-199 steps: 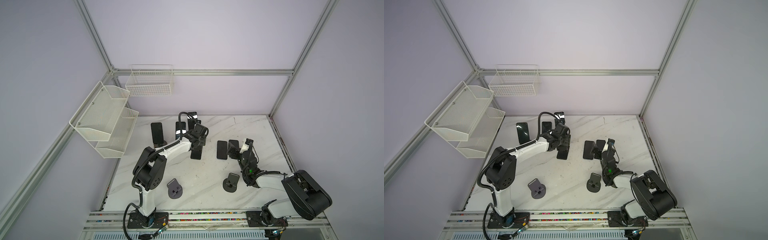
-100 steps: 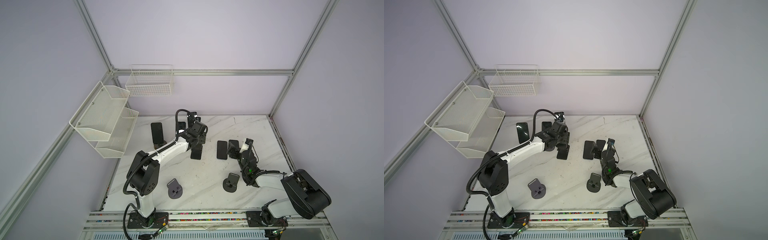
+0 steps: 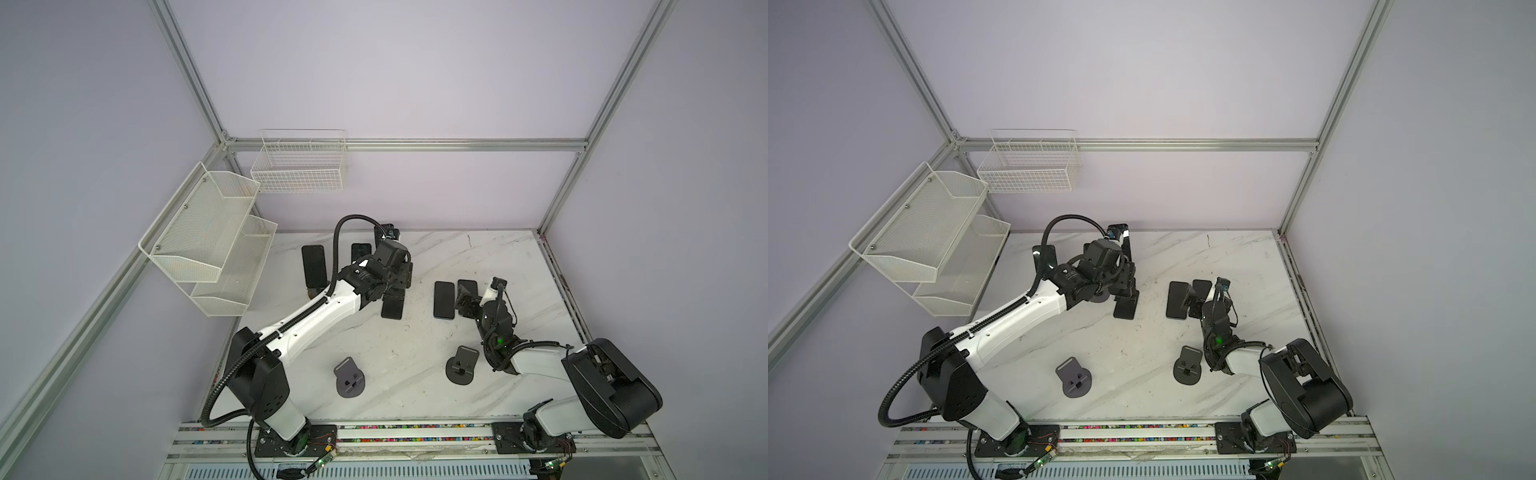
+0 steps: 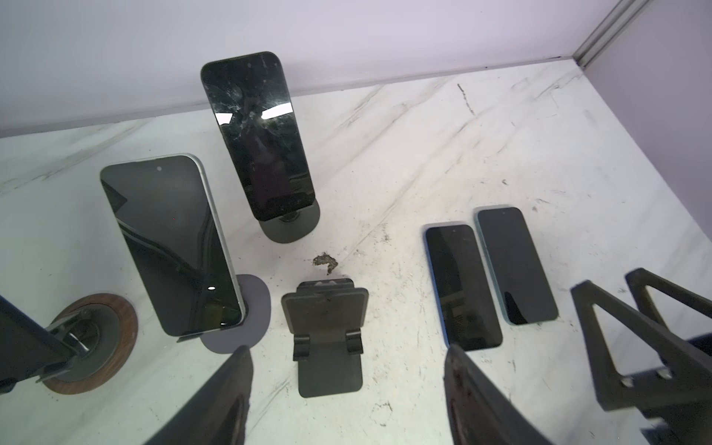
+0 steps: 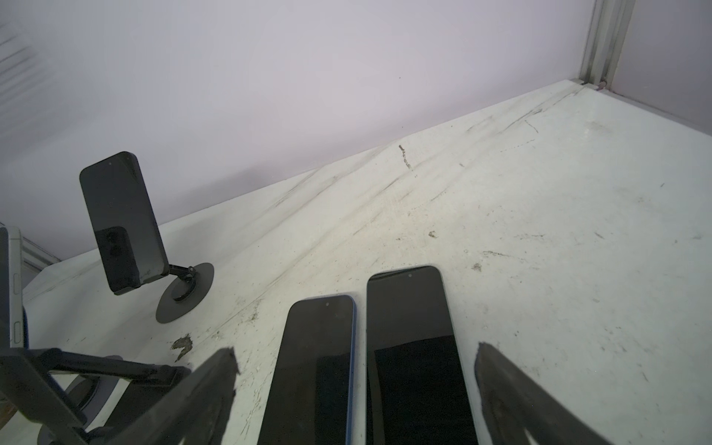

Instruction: Remove the phone from the phone stand

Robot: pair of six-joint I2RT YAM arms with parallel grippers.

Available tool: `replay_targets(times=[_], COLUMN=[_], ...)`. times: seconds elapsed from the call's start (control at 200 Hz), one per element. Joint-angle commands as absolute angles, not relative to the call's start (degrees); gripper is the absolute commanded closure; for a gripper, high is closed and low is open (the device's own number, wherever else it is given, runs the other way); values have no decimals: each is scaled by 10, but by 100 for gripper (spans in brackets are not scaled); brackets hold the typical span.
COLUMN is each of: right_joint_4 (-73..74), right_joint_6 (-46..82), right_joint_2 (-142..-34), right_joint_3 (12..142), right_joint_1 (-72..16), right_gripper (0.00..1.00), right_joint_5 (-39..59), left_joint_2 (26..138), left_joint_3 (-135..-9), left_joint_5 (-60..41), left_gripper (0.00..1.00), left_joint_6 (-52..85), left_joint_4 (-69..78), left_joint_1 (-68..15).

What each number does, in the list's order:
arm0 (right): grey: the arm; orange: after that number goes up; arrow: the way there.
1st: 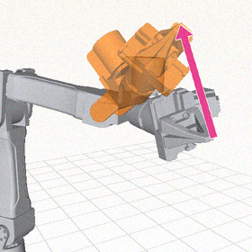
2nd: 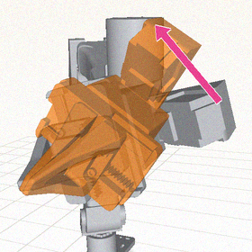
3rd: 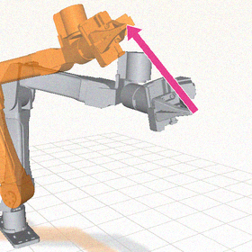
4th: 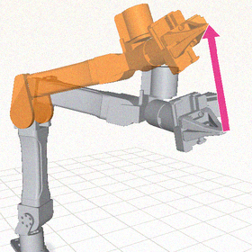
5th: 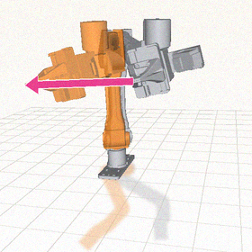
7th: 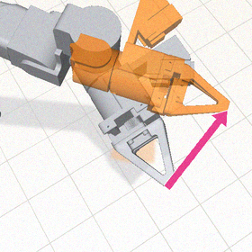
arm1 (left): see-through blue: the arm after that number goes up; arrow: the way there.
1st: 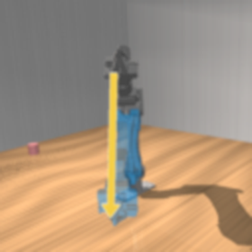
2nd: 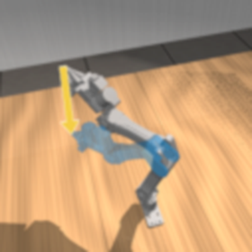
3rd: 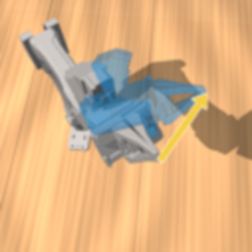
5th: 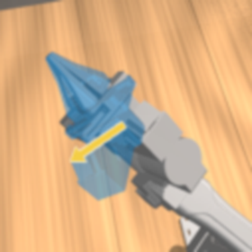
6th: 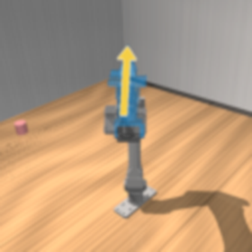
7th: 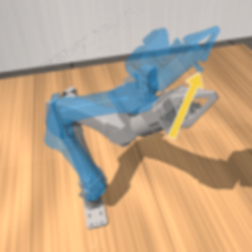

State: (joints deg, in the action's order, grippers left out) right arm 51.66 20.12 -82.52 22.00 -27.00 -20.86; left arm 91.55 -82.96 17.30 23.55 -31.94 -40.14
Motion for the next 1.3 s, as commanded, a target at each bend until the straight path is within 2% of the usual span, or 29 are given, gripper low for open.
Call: replay_targets(times=[0.0, 0.45, 0.745, 1.14, 1.295], right_joint_4=[543, 568, 563, 556, 539], right_joint_6=[211, 222, 227, 234, 243], right_joint_2=[-816, -801, -801, -797, -790], right_joint_3=[208, 183, 184, 186, 187], right_joint_1=[-272, -272, -272, -272, -272], right_gripper=[3, 3, 3, 3, 3], right_joint_5=[-235, -261, -266, -271, -272], left_joint_2=[914, 1001, 1043, 1099, 1111], left_joint_3=[-800, -768, -741, -759, -760], left_joint_5=[129, 109, 93, 126, 107], left_gripper=[33, 32, 33, 34, 33], left_joint_6=[261, 353, 426, 462, 473], left_joint_4=[-322, -324, -326, -362, -362], left_joint_1=[-429, -530, -543, -557, -558])
